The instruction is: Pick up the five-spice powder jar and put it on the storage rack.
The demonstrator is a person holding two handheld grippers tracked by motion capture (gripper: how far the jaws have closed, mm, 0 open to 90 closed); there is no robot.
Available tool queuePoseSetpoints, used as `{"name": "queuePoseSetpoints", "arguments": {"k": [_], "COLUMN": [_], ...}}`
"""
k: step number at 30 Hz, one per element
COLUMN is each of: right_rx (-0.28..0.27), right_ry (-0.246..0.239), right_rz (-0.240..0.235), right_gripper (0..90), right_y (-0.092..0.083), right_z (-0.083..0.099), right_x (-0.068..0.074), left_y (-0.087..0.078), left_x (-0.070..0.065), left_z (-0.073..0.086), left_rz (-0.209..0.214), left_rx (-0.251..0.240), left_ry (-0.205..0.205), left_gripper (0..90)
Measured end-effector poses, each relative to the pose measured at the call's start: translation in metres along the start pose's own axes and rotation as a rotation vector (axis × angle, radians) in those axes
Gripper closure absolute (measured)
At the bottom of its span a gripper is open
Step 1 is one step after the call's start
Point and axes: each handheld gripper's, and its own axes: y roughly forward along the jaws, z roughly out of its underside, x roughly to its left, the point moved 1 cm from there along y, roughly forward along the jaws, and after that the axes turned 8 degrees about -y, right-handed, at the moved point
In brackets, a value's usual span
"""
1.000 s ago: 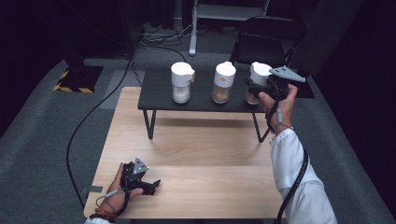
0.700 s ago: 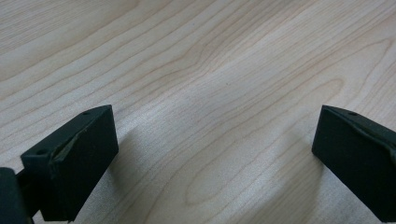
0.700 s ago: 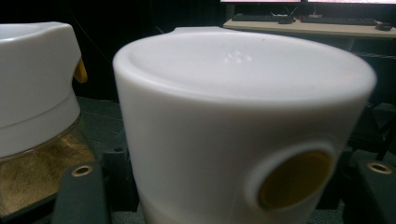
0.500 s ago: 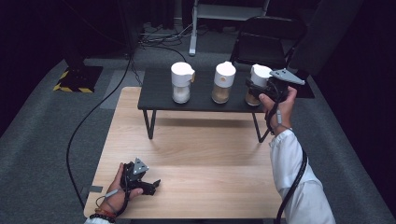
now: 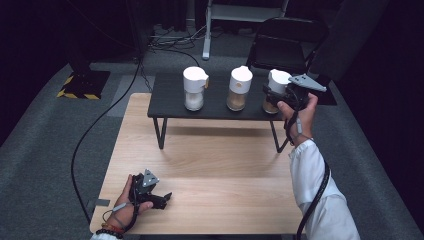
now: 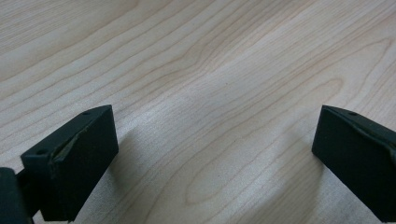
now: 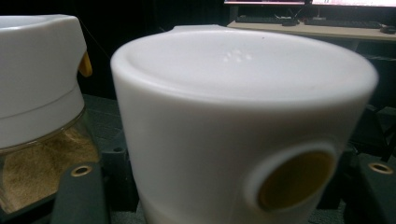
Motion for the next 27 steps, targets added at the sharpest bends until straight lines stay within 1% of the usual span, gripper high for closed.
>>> {"name": "queuePoseSetpoints", "arguments": {"k": [4, 8, 17, 20, 23, 27], "right_rx": [0.000, 0.007, 0.016, 0.020, 0.021, 0.017], "right_ry": [0.002, 0.020, 0.024, 0.027, 0.014, 0.021], "right_rz": [-0.005, -0.013, -0.021, -0.028, -0.011, -0.005], "right_gripper": [28.2, 22.8, 16.8, 17.0, 13.8, 12.3], "right_y": [0.0000, 0.0013, 0.0039, 0.0048, 0.0054, 0.0057], "right_z": [0.0001, 0.0014, 0.0044, 0.0042, 0.0052, 0.0072], "right_x": [-0.0013, -0.0042, -0.0085, -0.0098, -0.0072, -0.0066], "left_y": [0.0000, 0.0000, 0.0000, 0.0000, 0.0000, 0.0000], "left_x": [0.0000, 0.0000, 0.0000, 0.0000, 0.0000, 0.0000], "left_z": [0.0000, 0.0000, 0.0000, 0.0000, 0.0000, 0.0000], "left_rz": [0.000, 0.000, 0.000, 0.000, 0.000, 0.000], "left_rx": [0.000, 0.000, 0.000, 0.000, 0.000, 0.000], "left_ry": [0.000, 0.000, 0.000, 0.000, 0.000, 0.000], "left_gripper": [0.1, 0.1, 0.1, 0.1, 0.1, 0.2]}}
